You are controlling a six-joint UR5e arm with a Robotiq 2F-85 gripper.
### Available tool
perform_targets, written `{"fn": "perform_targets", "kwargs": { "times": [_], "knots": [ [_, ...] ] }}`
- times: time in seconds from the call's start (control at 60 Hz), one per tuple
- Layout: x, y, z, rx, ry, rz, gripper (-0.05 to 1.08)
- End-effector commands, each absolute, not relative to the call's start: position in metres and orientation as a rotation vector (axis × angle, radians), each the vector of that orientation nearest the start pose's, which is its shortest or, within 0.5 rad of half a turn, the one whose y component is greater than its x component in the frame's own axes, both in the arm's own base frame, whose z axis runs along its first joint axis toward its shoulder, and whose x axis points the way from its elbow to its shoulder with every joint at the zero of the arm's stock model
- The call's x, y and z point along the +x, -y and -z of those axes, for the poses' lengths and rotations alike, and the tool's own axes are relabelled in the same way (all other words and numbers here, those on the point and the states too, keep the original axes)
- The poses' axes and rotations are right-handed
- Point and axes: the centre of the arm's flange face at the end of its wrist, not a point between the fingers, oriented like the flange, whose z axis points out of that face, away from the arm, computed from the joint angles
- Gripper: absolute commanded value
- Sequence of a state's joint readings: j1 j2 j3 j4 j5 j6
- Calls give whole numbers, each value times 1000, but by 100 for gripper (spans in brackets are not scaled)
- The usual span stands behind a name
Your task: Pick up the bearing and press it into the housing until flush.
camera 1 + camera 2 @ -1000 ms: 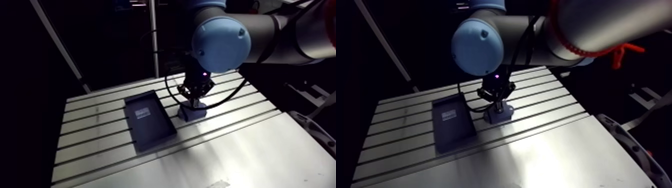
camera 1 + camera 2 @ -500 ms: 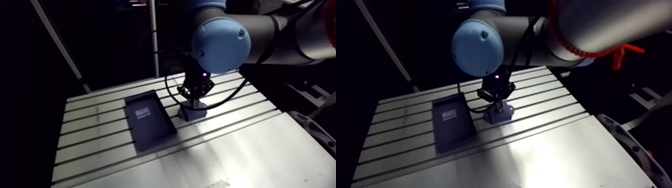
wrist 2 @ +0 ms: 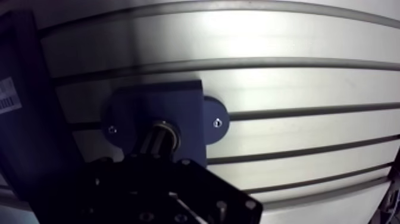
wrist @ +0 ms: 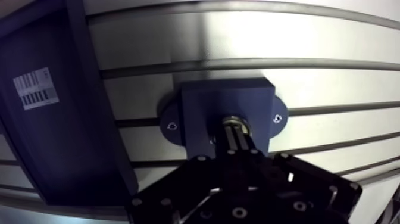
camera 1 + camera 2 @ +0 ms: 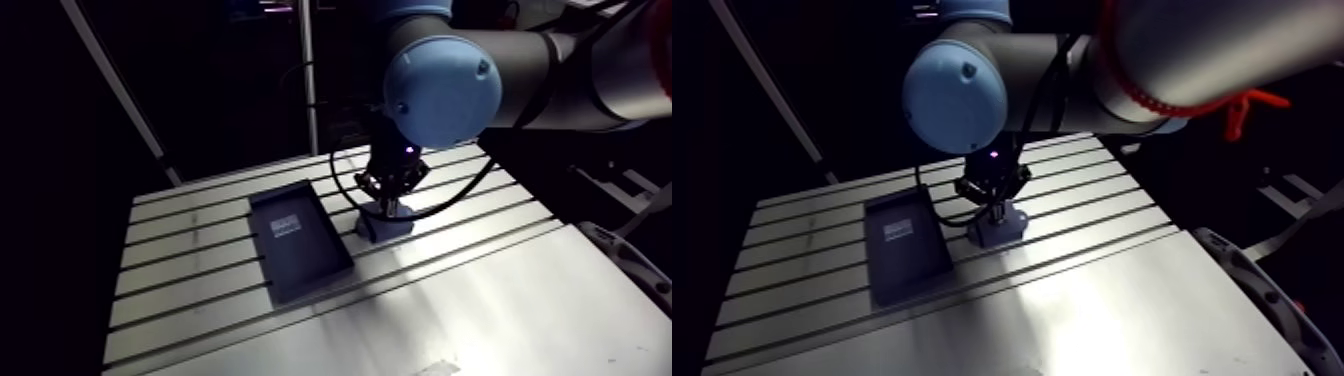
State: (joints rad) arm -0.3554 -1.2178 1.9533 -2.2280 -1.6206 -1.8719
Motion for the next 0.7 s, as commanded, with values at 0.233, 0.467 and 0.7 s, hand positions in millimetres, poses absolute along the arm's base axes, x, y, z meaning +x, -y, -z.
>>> {"fn": "perform_targets", "kwargs": {
  "times": [0.233, 0.467, 0.7],
  "knots": [
    [-542, -64, -188, 80, -3045, -31, 91],
    [-542, -64, -188, 77, -3045, -31, 91],
    [-542, -65, -186, 75, -3042, -31, 91]
  ]
}}
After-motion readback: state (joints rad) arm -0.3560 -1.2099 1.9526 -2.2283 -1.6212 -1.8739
